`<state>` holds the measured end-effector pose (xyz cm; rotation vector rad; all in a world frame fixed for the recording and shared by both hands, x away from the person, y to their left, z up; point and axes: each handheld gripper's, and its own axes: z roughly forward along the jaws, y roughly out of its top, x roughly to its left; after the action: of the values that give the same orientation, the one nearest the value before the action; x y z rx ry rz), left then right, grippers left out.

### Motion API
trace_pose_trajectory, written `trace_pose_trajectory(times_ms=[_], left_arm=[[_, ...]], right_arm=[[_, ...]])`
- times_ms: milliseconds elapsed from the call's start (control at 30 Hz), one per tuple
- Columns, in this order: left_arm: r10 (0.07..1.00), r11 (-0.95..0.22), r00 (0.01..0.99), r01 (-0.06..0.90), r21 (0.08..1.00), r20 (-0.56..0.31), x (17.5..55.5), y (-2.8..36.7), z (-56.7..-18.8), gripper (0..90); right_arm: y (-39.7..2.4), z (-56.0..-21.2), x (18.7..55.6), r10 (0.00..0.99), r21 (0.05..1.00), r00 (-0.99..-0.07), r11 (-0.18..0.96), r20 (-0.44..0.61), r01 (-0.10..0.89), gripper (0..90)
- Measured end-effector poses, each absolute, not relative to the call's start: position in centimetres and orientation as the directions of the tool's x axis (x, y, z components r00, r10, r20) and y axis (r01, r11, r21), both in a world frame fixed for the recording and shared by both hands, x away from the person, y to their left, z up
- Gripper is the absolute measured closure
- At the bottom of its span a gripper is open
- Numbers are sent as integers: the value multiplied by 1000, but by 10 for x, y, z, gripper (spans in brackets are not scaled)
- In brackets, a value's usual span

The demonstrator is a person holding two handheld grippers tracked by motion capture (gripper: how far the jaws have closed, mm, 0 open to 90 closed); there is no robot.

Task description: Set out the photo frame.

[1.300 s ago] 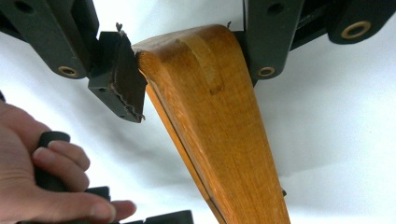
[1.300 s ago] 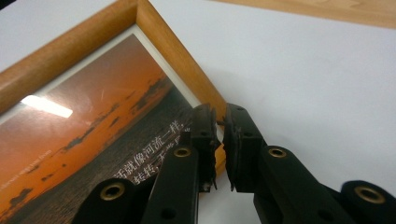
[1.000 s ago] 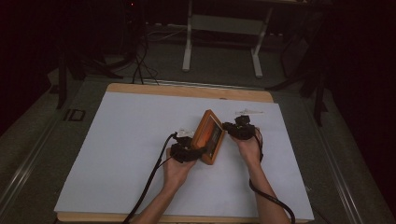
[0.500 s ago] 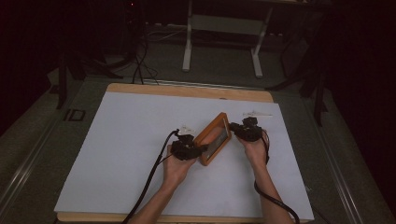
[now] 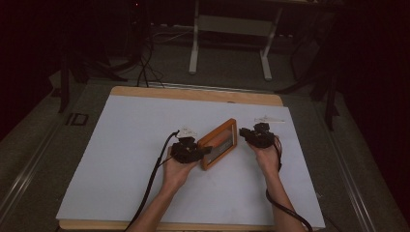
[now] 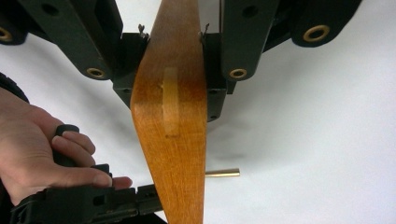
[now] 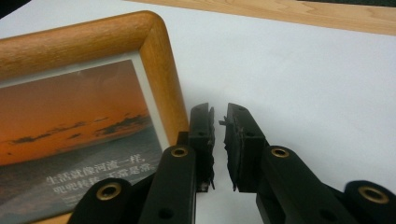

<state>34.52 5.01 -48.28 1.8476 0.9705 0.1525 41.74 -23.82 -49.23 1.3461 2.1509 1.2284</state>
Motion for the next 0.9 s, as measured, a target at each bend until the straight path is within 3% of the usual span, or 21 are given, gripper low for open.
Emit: trace_pose_trajectory(times_ms=[233,900], left_arm=[[665,-205,694,524,826,-275,348,59,-472,691],[540,-460,832,417,784,-126,359,73,-417,691]], right_arm=[[-236,-490,415,843,805,-514,191,159,562,806],[-218,-457,404,794,856,-583,173,171,488,785]])
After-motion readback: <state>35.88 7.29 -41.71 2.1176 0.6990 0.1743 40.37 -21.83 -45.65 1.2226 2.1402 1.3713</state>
